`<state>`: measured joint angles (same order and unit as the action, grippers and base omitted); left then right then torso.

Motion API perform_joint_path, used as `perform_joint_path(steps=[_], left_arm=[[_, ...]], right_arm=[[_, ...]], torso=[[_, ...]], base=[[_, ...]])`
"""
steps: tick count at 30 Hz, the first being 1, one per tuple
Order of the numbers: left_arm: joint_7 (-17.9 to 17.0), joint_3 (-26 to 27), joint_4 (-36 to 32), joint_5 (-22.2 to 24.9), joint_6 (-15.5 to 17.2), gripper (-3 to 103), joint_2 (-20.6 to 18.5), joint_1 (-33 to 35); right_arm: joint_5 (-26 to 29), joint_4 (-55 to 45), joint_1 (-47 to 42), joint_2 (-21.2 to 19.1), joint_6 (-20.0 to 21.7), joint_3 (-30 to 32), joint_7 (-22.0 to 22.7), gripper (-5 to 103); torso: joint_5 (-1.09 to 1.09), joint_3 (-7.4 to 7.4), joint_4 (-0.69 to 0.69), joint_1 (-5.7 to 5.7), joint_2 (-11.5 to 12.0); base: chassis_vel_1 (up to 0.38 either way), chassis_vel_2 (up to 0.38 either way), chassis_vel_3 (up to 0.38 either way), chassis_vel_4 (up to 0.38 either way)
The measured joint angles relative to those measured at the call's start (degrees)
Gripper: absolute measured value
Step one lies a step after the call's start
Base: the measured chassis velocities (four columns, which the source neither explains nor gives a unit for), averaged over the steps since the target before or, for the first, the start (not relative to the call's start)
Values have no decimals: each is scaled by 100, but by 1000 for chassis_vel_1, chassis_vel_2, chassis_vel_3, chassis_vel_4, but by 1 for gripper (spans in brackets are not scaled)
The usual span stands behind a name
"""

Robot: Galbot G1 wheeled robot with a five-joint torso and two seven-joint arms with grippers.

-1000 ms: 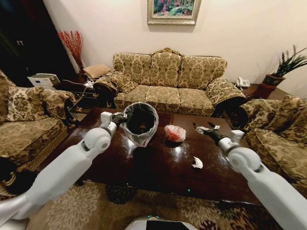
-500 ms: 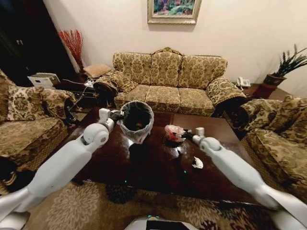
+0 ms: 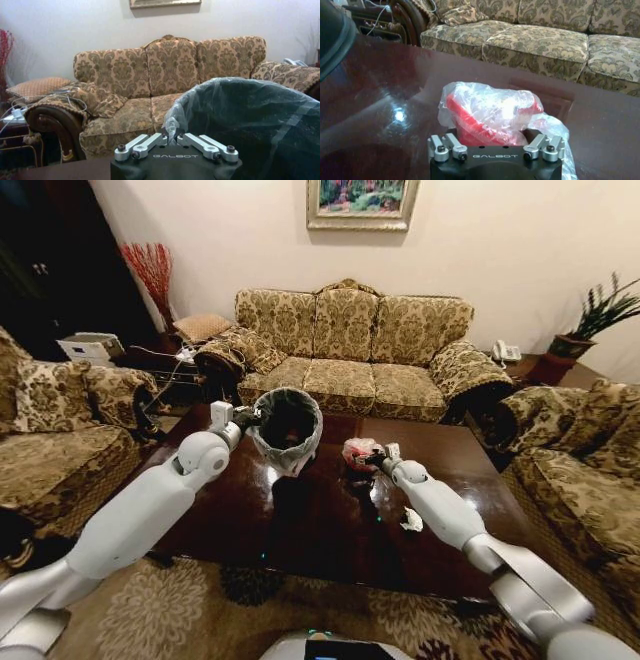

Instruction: Move to the front of the table and place the trash on the table into the trash bin.

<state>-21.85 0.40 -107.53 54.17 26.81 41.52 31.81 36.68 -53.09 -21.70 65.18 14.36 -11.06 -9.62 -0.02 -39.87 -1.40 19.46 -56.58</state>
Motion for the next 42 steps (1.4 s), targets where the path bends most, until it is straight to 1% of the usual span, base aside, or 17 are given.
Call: perform_joint_path(steps=[4,9,12,14,15,17,18,19,23,25,26,27,29,31,32,37,42], left_arm=[[22,8,0,-5,-12,4,4,26],[32,20,-19,-3,-12,4,31,46],[38,20,-26,-2,-5,4,45,60],[75,4,2,3,4,4,57,63],[75,4,2,3,4,4,57,63],[115,-52,93,30,16,4,67,22],[171,-119,231,60,36,4,91,-50],[171,-119,231,60,36,4,91,-50],[264,-255,393,84,227,4,293,-227],[264,-317,428,84,256,4,356,-292],[260,-534,549,80,314,4,530,-501],[260,-534,549,80,314,4,530,-501],[260,-861,759,82,406,4,748,-847],[259,-933,794,88,429,4,787,-928],[255,-1124,885,169,528,4,877,-1158],[258,-1548,1009,405,682,4,968,-1567],[227,-1603,969,490,708,4,971,-1642]], right_arm=[[-27,13,-4,24,-50,68,41,71],[0,-154,-154,-3,-174,264,327,51],[73,-334,-235,-54,-217,372,487,51],[218,-771,-359,-187,-265,558,674,40],[218,-771,-359,-187,-265,558,674,40],[441,-1418,-445,-417,-275,727,891,37],[776,-2141,-505,-753,-275,853,1157,29],[776,-2141,-505,-753,-275,853,1157,29],[1631,-3740,-293,-1639,-211,1047,1560,18],[1810,-4002,-215,-1789,-174,1071,1620,18],[2276,-4630,33,-2117,-67,1094,1712,10],[2276,-4630,33,-2117,-67,1094,1712,10],[2989,-5430,491,-2493,106,943,1796,4],[3151,-5581,577,-2554,137,877,1821,4],[3582,-5933,787,-2659,285,703,1847,1],[4467,-6501,1027,-2637,626,357,1987,0],[4610,-6592,915,-2568,689,121,2045,0]], torso=[[1,0,-1,1,0],[3,0,-1,0,0],[3,0,-1,1,0],[5,-1,0,1,0],[5,-1,0,1,0],[3,0,-2,1,0],[3,0,-2,1,0],[3,0,-2,1,0],[2,0,-3,1,0],[2,0,-2,1,0],[3,0,2,1,0],[3,0,2,1,0],[0,0,4,0,0],[0,1,3,0,0],[3,0,0,0,0],[2,0,-1,1,0],[3,0,-2,1,0]], base=[[0,0,0,0],[0,0,0,0],[0,0,0,0],[0,0,0,0],[0,0,0,0],[0,0,0,0],[0,0,0,0],[0,0,0,0],[0,0,0,0],[0,0,0,0],[0,0,0,0],[0,0,0,0],[0,0,0,0],[0,0,0,0],[0,0,0,0],[0,0,0,0],[0,0,0,0]])
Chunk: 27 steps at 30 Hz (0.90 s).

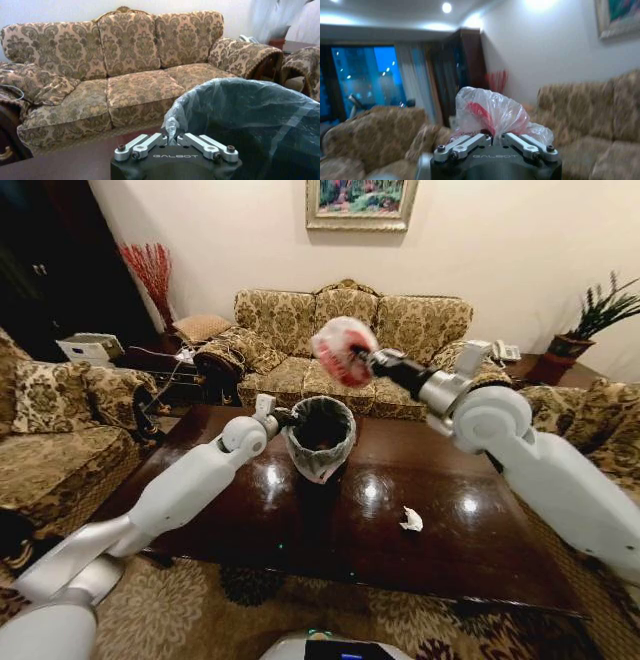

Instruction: Move to the front of the table and place the trash on the table into the trash bin.

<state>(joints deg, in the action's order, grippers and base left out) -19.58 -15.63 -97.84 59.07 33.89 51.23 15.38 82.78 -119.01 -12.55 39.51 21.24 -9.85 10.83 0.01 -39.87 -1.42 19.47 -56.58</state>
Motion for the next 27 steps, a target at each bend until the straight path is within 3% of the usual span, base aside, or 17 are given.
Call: perform_joint_path(steps=[8,10,13,18,20,24,27], left_arm=[[-54,46,-165,88,31,4,-74,-1],[-55,52,-175,87,31,4,-73,10],[-142,50,-196,84,16,4,-1,16],[-153,39,-217,85,7,4,21,-20],[-168,37,-221,85,-6,4,15,-32],[-166,51,-223,86,-14,4,-25,-28],[-164,84,-249,86,-17,4,-46,11]], right_arm=[[-318,116,-524,145,164,-226,-53,-2],[-415,158,-530,160,155,-249,-98,3],[-579,294,-435,246,64,-345,-143,19],[-653,354,-376,261,-8,-382,-153,30],[-675,356,-378,240,-31,-350,-160,41],[-709,324,-423,126,-73,-239,-172,51],[-793,295,-517,4,-126,-143,-203,68]], torso=[[1,0,1,0,0],[0,0,0,0,0],[-1,0,0,0,0],[0,0,2,1,0],[0,0,1,1,0],[-1,0,1,0,0],[-1,0,1,0,0]], base=[[0,0,0,0],[0,0,0,0],[0,0,0,0],[0,0,0,0],[0,0,0,0],[0,0,0,0],[0,0,0,0]])
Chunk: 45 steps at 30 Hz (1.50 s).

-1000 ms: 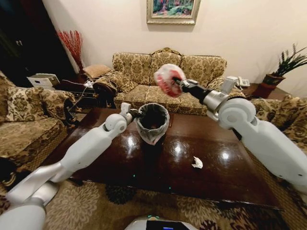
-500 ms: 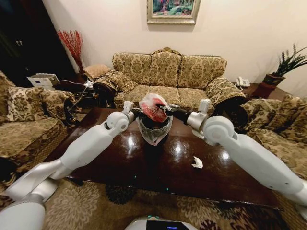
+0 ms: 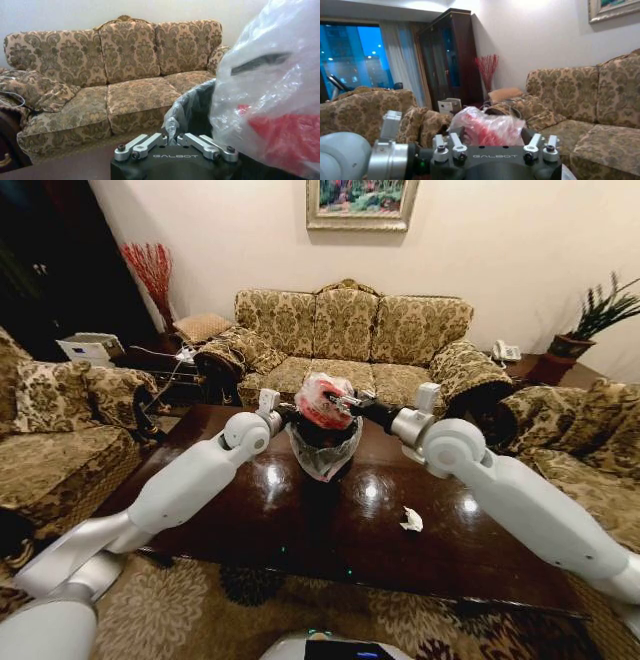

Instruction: Move to the front of the table and place the trash on the table into the trash bin.

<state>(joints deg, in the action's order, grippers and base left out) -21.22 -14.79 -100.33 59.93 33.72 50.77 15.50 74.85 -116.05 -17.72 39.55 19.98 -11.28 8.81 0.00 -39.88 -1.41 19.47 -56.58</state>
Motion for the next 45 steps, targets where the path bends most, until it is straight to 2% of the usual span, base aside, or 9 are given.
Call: perform_joint_path(steps=[8,23,28,32,35,40,42,44,45], left_arm=[[1,5,-105,22,0,4,-14,-5],[-13,74,-200,29,0,4,-104,101],[-2,356,-405,11,3,4,-209,332],[218,708,-817,-108,32,4,-565,860],[219,1027,-1138,-126,32,4,-826,1321],[3,1438,-1530,-155,-41,4,-1196,1916],[-38,1471,-1605,-164,-81,4,-1217,2000],[-34,1463,-1613,-177,-107,4,-1216,2001],[-23,1430,-1606,-233,-157,4,-1201,1980]], right_arm=[[-231,-43,-110,-29,-93,27,-23,98],[-125,-79,398,50,-227,69,93,100],[-550,-13,111,-117,-239,342,298,100],[-1224,2,-1034,-770,-269,1200,18,100],[-1370,-139,-1371,-995,-210,1294,98,100],[-1454,-424,-1881,-1073,115,1554,473,100],[-1535,-735,-2929,-992,208,2387,908,100],[-1634,-854,-3486,-917,280,2809,905,100],[-1907,-965,-4355,-786,336,3461,736,100]], torso=[[1,0,1,0,0],[-2,0,0,0,0],[0,0,0,0,0],[3,0,3,0,0],[-1,1,10,-1,0],[3,1,-7,-3,0],[-8,1,-6,-2,0],[-2,0,-5,0,0],[-2,1,-1,1,0]], base=[[0,0,0,0],[0,0,0,0],[0,0,0,0],[0,0,0,0],[0,0,0,0],[0,0,0,0],[0,0,0,0],[0,0,0,0],[0,0,0,0]])
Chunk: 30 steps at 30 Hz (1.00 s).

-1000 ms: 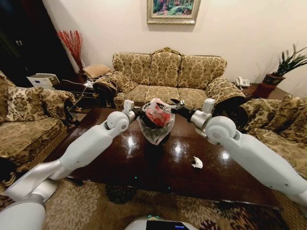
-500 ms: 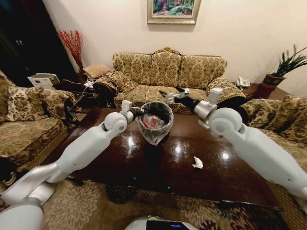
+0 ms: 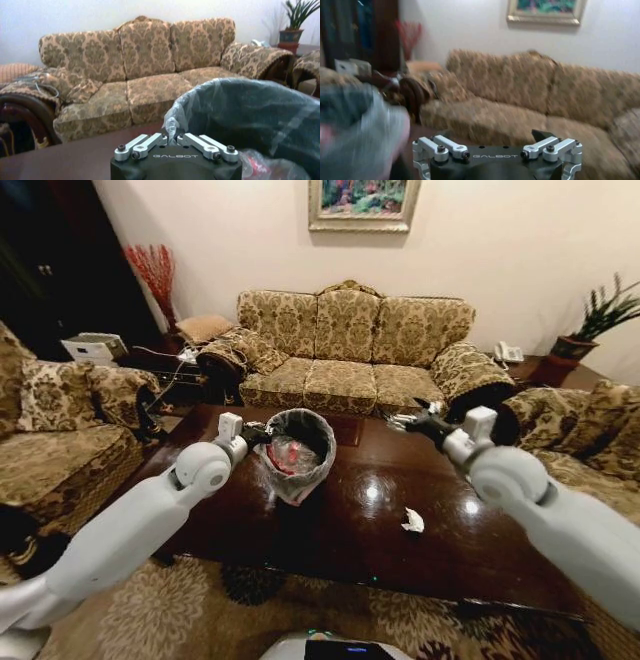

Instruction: Move to the front of the table and place the trash on the table into the trash bin.

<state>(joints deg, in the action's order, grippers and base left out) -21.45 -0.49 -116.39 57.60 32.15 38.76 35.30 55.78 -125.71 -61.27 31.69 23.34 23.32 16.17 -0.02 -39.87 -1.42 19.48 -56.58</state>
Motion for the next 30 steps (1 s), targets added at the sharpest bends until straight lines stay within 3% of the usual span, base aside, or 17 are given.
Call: perform_joint_path(steps=[3,4,6,9,20,30], left_arm=[[68,-30,54,-110,-45,4,53,-49],[110,-44,61,-139,-69,4,76,-57],[127,-52,60,-146,-80,4,85,-57],[164,-91,7,-215,-154,4,151,49],[169,-148,-76,-333,-175,4,204,172],[173,-183,-149,-381,-127,4,210,185]], right_arm=[[-563,-67,-1271,275,-169,704,-352,100],[-848,-90,-1826,452,-364,998,-534,100],[-972,-99,-2059,544,-471,1130,-633,100],[-1507,-178,-2956,1216,-960,1676,-1081,100],[-2097,-410,-3963,2227,-1029,2426,-1361,100],[-2195,-521,-4007,2488,-1034,2506,-1316,100]], torso=[[5,0,11,-1,0],[7,0,9,-1,0],[6,0,9,-2,0],[2,1,3,-3,0],[2,0,3,-1,0],[2,-1,0,0,1]], base=[[0,0,0,0],[0,0,0,0],[0,0,0,0],[0,0,0,0],[0,0,0,0],[43,-41,-50,45]])
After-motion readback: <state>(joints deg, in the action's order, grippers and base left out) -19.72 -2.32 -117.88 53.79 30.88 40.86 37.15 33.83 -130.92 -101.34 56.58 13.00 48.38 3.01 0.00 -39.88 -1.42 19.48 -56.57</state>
